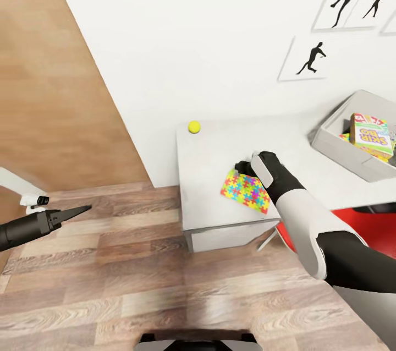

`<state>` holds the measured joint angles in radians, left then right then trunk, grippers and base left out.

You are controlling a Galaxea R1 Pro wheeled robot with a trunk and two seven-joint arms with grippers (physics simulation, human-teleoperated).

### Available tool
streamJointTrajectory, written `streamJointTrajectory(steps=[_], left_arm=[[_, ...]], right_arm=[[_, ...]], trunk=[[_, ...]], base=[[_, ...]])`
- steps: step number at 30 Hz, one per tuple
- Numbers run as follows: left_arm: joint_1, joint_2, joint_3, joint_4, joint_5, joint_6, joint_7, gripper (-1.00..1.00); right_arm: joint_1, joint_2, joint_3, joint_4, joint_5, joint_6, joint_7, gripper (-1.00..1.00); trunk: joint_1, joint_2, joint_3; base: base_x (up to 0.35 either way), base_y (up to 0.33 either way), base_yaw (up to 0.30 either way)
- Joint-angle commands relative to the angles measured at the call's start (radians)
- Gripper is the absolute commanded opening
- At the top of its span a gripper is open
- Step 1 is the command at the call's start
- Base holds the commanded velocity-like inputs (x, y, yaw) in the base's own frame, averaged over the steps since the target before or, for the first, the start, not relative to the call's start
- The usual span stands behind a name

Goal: Put all the toys in the child's room - the three board games (two on the bed and one on the table), the two jigsaw puzzles on the table, and the tennis ball on the table - inside the toy box on the table in the child's room.

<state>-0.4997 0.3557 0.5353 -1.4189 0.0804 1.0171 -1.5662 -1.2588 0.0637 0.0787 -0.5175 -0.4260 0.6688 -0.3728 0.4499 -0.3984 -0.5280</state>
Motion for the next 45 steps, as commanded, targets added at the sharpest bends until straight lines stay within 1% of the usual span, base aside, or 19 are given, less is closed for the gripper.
streamJointTrajectory(steps=[1, 12, 17, 21, 30, 45], left_arm=[[-0.001, 0.000, 0.000, 0.000, -0.002, 0.011, -0.005, 1.00], [-0.001, 0.000, 0.000, 0.000, -0.002, 0.011, -0.005, 1.00], [-0.001, 0.000, 0.000, 0.000, -0.001, 0.011, -0.005, 1.00], [-0.001, 0.000, 0.000, 0.000, -0.001, 0.011, -0.005, 1.00], [0.000, 0.000, 0.000, 0.000, -0.001, 0.011, -0.005, 1.00], [-0.001, 0.000, 0.000, 0.000, -0.001, 0.011, -0.005, 1.00]], right_arm=[[-0.001, -0.001, 0.006, -0.001, -0.011, 0.003, -0.009, 1.00], [-0.001, 0.000, 0.006, -0.003, -0.011, 0.003, -0.009, 1.00], [-0.001, 0.001, 0.006, -0.004, 0.008, 0.003, -0.009, 1.00], [-0.001, 0.001, 0.006, -0.004, 0.012, 0.003, -0.009, 1.00], [-0.001, 0.001, 0.006, -0.004, 0.013, 0.003, -0.009, 1.00], [-0.001, 0.000, 0.006, -0.004, 0.014, 0.003, -0.009, 1.00]], trunk=[[0.000, -0.002, -0.002], [0.000, -0.002, -0.002], [0.000, -0.002, -0.002], [0.000, -0.002, -0.002], [0.000, -0.002, -0.002], [0.000, -0.002, -0.002]], base=[[-0.206, 0.067, 0.000], [-0.141, 0.078, 0.000], [-0.016, 0.010, 0.000], [-0.068, 0.008, 0.000], [-0.043, 0.003, 0.000], [-0.120, 0.043, 0.000]])
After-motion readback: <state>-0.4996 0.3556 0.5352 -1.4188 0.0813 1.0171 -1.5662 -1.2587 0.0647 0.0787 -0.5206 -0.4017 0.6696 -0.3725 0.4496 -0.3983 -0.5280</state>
